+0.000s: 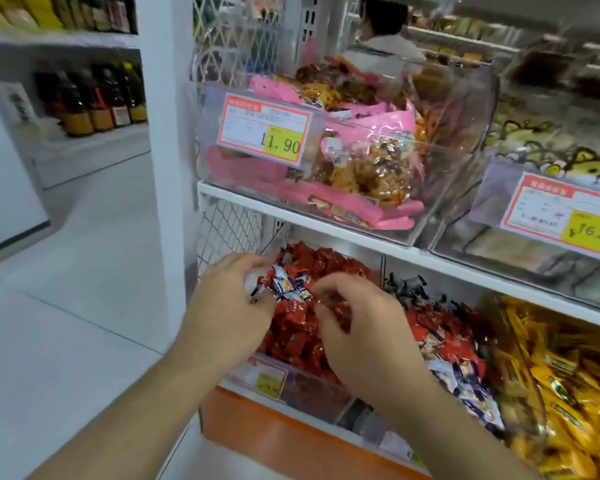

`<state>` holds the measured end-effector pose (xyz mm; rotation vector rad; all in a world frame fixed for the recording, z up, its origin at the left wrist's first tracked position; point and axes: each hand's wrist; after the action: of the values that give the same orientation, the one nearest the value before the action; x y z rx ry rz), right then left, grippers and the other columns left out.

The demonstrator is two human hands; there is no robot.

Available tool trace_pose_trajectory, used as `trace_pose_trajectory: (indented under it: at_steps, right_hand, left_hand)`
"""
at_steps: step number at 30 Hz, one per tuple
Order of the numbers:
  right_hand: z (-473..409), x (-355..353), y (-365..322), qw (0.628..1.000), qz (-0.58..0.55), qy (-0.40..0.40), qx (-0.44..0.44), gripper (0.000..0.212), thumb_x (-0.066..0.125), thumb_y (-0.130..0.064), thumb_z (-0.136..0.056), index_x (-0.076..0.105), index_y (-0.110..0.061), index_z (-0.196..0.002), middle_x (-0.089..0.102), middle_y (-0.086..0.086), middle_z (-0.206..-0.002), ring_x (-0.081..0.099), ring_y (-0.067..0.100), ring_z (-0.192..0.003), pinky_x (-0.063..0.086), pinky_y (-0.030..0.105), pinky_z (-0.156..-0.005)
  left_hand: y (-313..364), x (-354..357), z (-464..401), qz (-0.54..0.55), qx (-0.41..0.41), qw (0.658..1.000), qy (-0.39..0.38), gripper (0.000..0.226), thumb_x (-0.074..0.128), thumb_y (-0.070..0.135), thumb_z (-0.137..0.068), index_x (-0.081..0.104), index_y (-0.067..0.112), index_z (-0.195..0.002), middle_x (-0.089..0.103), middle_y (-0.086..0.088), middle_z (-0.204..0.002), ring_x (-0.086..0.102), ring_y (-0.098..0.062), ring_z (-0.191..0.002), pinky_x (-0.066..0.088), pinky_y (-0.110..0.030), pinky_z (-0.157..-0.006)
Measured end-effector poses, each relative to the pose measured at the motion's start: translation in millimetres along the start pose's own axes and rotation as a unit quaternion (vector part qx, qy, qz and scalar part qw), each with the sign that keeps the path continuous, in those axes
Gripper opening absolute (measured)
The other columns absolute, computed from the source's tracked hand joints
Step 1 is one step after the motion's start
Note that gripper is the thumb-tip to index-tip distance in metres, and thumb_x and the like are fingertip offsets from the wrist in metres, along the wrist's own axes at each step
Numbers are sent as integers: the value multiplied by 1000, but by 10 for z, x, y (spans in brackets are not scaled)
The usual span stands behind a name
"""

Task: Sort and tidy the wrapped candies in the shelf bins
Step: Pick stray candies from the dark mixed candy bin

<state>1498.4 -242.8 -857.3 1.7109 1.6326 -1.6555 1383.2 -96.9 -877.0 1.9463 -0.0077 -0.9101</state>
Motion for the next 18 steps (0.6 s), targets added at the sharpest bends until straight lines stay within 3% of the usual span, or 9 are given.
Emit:
trace_pose_trajectory:
  at_steps: [4, 7, 10, 14, 18]
  right_hand:
    - [-537, 381, -85, 997, 23, -73, 26, 29, 64, -25, -99, 66, -30, -127, 68, -10, -123, 63, 11, -113, 53, 26, -91]
    - [-727, 581, -63, 993, 40, -100, 57, 22, 70, -32, -95, 70, -27, -116, 72, -5, -110, 67, 19, -102, 58, 38, -87]
    - [-752, 727, -28, 991, 58, -101, 65, 16, 74, -39, -90, 71, -30, -102, 70, -8, -93, 67, 17, -87, 60, 41, -77]
    - [-722, 793, 6, 993, 65, -87, 55, 20, 75, -42, -90, 77, -29, -106, 75, -5, -102, 70, 20, -95, 61, 44, -80]
    - [-720, 786, 22, 993, 53, -82, 61, 20, 76, -33, -92, 79, -25, -111, 75, -3, -113, 70, 20, -102, 61, 42, -85]
  left_hand:
    - [-74, -34, 25, 27, -8, 1000, 4, 34, 64, 21, -97, 65, 33, -129, 53, 27, -119, 51, 0, -112, 40, -23, -100]
    - [-120, -66, 1, 89, -50, 995, 5, 25, 56, 32, -102, 67, 40, -123, 62, 26, -118, 63, -6, -105, 52, -34, -99]
    - [-159, -83, -28, 123, -76, 989, 0, 21, 53, 37, -103, 68, 45, -116, 68, 22, -110, 67, -6, -100, 55, -33, -91]
    - [-184, -78, -53, 133, -86, 987, -5, 22, 52, 37, -103, 69, 43, -116, 68, 16, -101, 63, -8, -88, 48, -27, -76]
    - [-196, -98, -44, 137, -85, 987, -13, 22, 52, 39, -102, 69, 44, -116, 69, 19, -108, 66, -7, -101, 55, -33, -91]
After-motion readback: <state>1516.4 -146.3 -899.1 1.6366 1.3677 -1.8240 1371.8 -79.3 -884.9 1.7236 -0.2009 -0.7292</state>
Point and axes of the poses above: each hand's wrist, its own z-axis away from the middle knuckle, its own x-axis out of the palm, y = z × x
